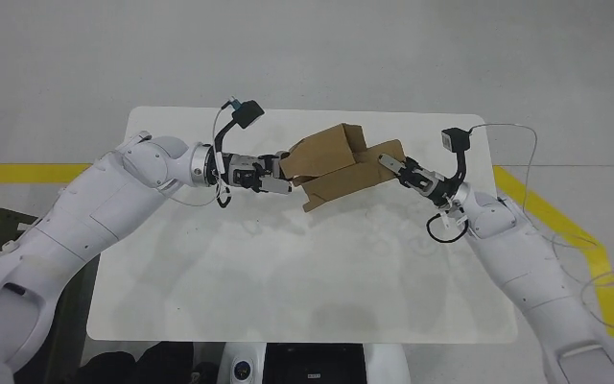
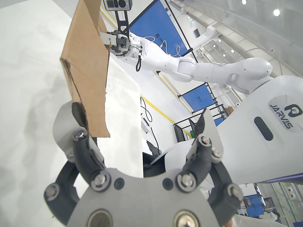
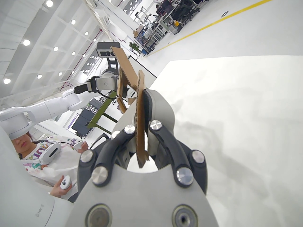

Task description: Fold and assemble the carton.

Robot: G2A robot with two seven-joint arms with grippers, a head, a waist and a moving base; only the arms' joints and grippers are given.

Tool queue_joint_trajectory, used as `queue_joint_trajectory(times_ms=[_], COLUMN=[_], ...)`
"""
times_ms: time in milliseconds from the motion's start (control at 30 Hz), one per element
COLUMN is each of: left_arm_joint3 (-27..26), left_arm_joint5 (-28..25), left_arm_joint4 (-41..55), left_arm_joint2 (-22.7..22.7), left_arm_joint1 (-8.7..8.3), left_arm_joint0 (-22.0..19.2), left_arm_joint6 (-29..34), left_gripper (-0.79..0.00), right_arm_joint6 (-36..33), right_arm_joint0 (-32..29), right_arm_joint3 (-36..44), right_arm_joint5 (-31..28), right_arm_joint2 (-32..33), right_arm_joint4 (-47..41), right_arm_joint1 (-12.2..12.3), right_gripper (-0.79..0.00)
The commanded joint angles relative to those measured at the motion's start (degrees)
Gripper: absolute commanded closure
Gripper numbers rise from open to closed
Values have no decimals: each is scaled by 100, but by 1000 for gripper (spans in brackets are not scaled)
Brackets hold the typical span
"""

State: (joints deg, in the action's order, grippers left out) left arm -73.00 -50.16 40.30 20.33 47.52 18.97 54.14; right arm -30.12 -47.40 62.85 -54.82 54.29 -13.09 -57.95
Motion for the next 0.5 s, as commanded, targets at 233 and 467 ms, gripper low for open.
queue_joint_trajectory(times_ms=[233, 467], left_arm_joint3=[-88, -82], left_arm_joint5=[57, 248], left_arm_joint4=[90, 150], left_arm_joint2=[35, 60], left_arm_joint1=[-46, -63], left_arm_joint0=[74, 108], left_arm_joint6=[56, 247], left_gripper=[-785, -785], right_arm_joint6=[142, 244], right_arm_joint0=[-40, -72], right_arm_joint3=[-79, -83], right_arm_joint5=[35, 44], right_arm_joint2=[90, 187], right_arm_joint4=[198, 308], right_arm_joint1=[-47, -76], right_gripper=[0, 0])
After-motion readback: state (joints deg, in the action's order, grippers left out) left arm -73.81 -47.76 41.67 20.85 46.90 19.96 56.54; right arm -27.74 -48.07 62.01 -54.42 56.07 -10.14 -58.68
